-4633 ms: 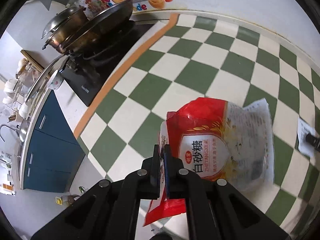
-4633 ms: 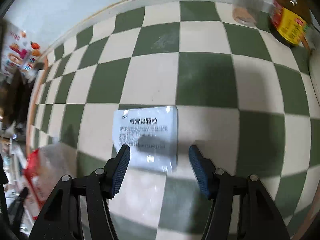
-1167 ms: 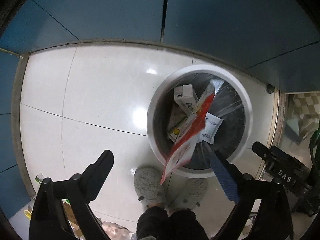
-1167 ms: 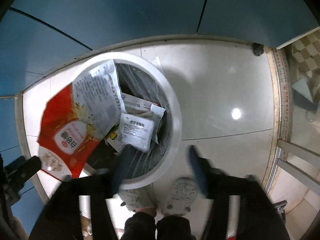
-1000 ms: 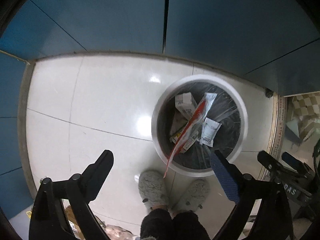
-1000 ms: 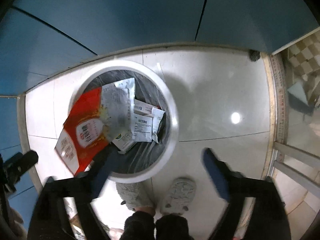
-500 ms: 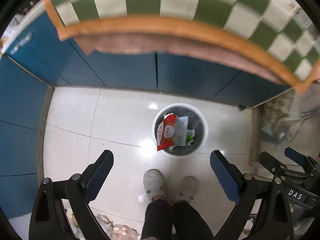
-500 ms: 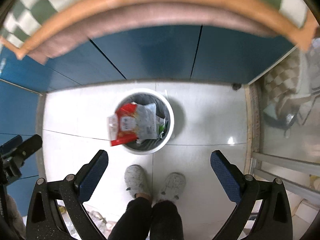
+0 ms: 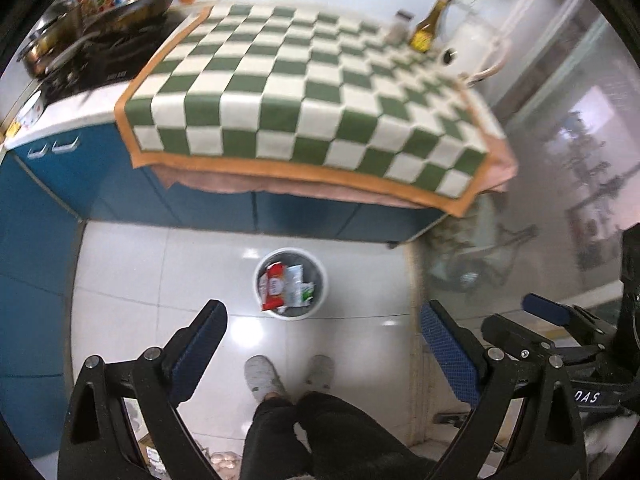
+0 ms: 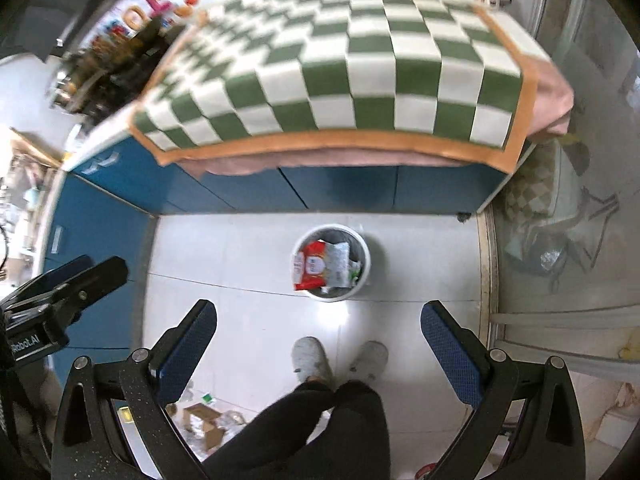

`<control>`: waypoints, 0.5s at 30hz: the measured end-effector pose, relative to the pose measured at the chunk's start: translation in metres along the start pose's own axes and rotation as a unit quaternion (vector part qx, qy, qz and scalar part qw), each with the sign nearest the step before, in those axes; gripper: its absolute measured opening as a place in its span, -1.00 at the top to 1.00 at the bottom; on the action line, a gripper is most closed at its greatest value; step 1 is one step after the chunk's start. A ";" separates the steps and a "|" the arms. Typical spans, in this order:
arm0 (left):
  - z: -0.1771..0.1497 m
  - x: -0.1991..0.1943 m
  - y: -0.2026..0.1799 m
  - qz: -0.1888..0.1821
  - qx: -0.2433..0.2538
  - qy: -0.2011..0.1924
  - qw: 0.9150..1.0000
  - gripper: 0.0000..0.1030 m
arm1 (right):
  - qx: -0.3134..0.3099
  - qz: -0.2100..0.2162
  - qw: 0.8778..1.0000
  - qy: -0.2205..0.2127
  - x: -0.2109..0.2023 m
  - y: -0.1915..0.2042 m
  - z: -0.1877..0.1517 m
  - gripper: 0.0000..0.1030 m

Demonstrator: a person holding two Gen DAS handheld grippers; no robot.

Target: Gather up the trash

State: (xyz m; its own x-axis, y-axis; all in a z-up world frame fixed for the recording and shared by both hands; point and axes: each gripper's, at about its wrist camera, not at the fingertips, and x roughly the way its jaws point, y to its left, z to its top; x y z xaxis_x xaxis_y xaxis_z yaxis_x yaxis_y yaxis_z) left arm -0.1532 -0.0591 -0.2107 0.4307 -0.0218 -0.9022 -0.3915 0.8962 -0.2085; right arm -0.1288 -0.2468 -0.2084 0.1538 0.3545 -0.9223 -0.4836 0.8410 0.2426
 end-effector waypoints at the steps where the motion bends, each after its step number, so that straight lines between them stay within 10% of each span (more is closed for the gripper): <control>1: 0.002 -0.015 -0.002 -0.010 0.003 -0.006 1.000 -0.92 | 0.000 0.008 1.000 -0.005 -0.016 0.007 0.000 -1.00; 15: -0.002 -0.116 -0.006 -0.090 0.004 -0.047 0.995 -1.00 | -0.012 0.068 0.997 -0.044 -0.136 0.060 -0.011 -1.00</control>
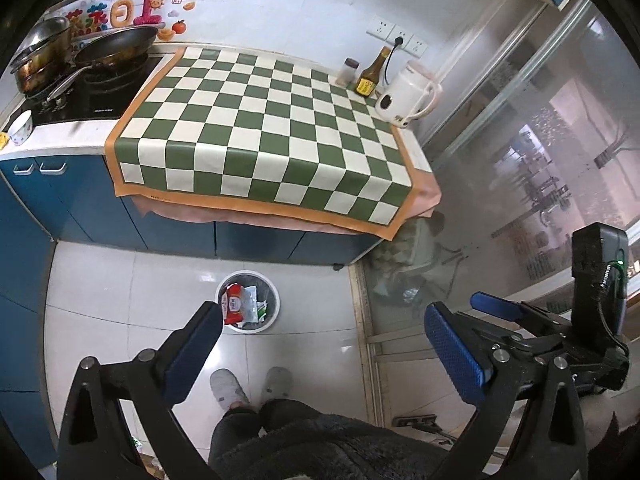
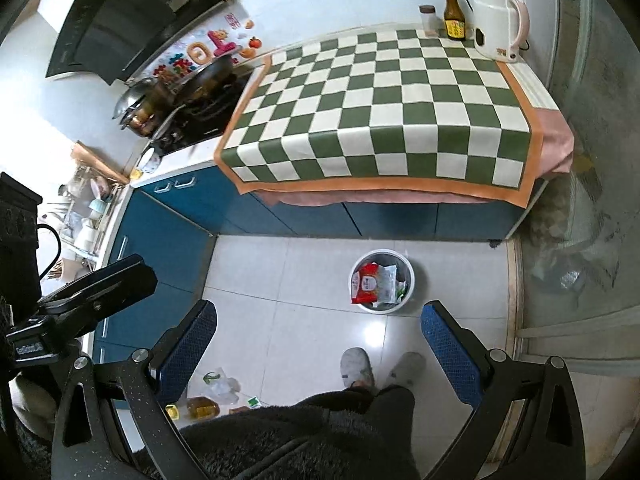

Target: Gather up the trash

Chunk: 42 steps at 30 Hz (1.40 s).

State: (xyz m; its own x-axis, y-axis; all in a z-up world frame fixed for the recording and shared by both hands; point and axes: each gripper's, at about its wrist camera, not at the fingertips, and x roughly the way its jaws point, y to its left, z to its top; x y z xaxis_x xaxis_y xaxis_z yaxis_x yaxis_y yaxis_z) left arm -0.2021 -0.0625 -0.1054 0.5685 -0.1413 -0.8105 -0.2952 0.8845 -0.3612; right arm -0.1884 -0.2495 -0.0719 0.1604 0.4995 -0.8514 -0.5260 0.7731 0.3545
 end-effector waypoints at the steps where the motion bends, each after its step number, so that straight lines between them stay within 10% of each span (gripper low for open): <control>1: -0.001 -0.003 0.000 0.000 -0.002 -0.001 1.000 -1.00 | 0.000 0.001 1.000 0.000 -0.002 0.002 -0.001 -1.00; 42: -0.014 -0.008 -0.005 0.008 0.007 0.020 1.000 -1.00 | -0.008 0.010 1.000 0.018 -0.019 0.003 -0.014 -1.00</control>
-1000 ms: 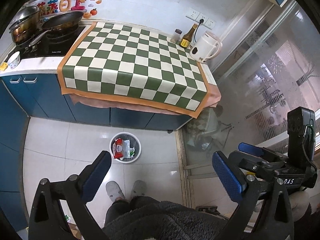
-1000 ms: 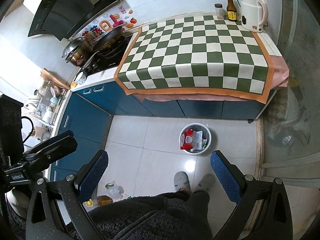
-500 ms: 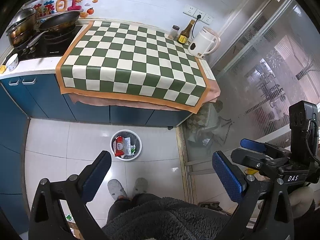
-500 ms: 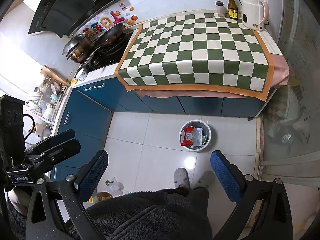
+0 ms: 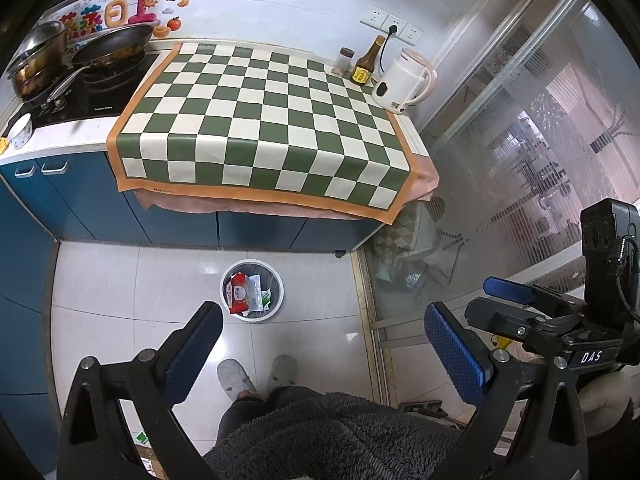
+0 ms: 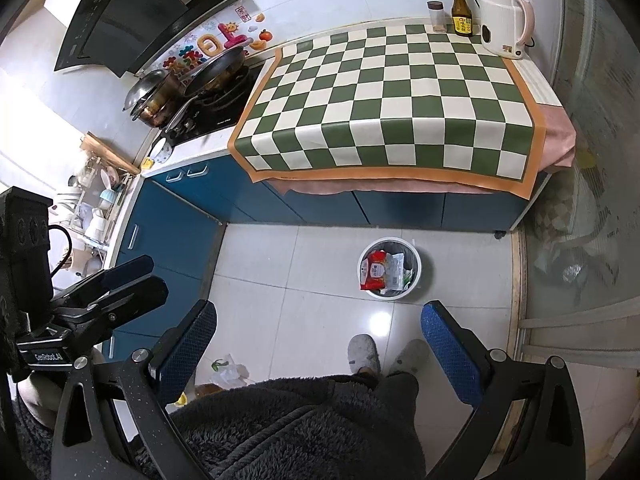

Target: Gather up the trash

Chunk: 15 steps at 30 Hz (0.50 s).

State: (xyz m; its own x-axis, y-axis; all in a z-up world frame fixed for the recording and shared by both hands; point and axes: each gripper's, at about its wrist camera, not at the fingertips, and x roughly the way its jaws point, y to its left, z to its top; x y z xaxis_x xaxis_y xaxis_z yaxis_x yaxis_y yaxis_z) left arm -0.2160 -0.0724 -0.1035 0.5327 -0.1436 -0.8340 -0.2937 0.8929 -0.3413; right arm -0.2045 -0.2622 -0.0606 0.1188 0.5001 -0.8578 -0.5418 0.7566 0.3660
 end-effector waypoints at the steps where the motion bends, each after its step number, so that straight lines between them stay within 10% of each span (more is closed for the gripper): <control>1: 0.000 0.000 -0.001 0.000 0.001 0.001 1.000 -1.00 | 0.001 0.000 1.000 0.000 0.000 -0.002 -0.003 -1.00; 15: 0.003 0.002 -0.005 0.000 0.010 0.002 1.000 -1.00 | 0.006 -0.002 1.000 -0.001 -0.006 -0.011 -0.007 -1.00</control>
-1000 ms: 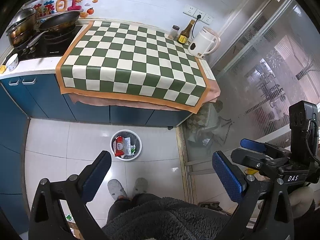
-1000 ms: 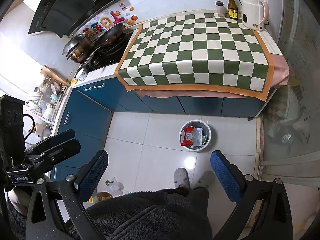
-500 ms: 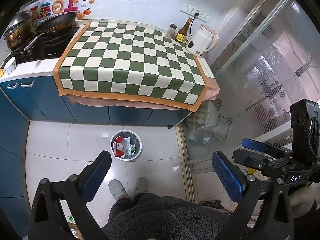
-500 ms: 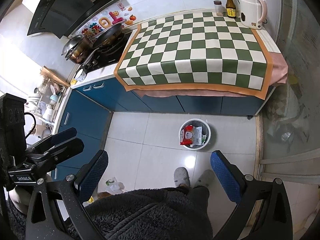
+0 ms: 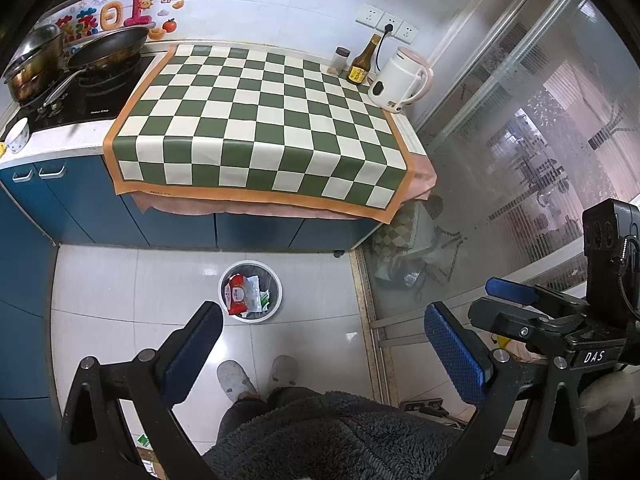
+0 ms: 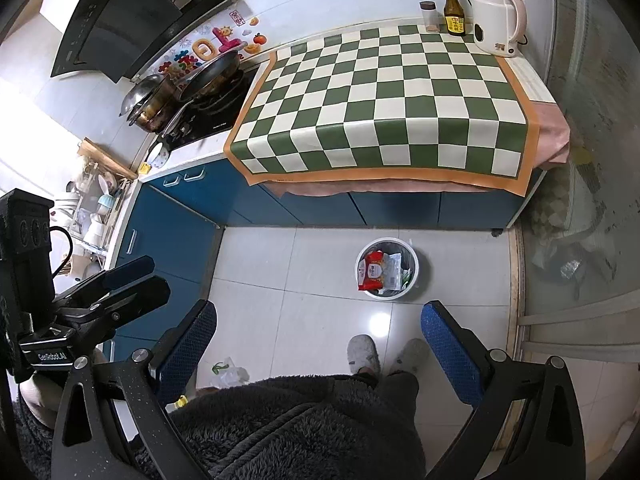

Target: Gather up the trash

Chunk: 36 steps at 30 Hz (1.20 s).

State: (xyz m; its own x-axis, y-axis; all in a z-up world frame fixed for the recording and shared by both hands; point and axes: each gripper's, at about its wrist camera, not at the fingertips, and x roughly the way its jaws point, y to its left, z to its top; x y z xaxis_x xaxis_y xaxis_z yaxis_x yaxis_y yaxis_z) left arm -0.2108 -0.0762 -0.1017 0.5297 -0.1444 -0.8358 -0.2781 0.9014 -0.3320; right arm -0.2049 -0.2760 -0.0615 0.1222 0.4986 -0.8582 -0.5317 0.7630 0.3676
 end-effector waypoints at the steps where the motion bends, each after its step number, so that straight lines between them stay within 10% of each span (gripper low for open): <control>1: 0.000 0.000 0.000 0.000 0.000 0.000 1.000 -1.00 | 0.000 0.000 1.000 0.000 -0.001 -0.001 -0.001 -1.00; 36: 0.003 -0.003 -0.001 -0.003 0.005 -0.001 1.000 -1.00 | 0.003 0.000 1.000 -0.001 -0.002 0.005 0.002 -1.00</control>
State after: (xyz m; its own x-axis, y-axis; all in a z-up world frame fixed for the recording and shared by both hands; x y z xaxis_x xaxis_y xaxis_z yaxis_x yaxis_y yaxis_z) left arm -0.2096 -0.0752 -0.0976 0.5337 -0.1493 -0.8324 -0.2671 0.9042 -0.3334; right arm -0.2058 -0.2721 -0.0574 0.1238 0.4993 -0.8575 -0.5265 0.7656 0.3697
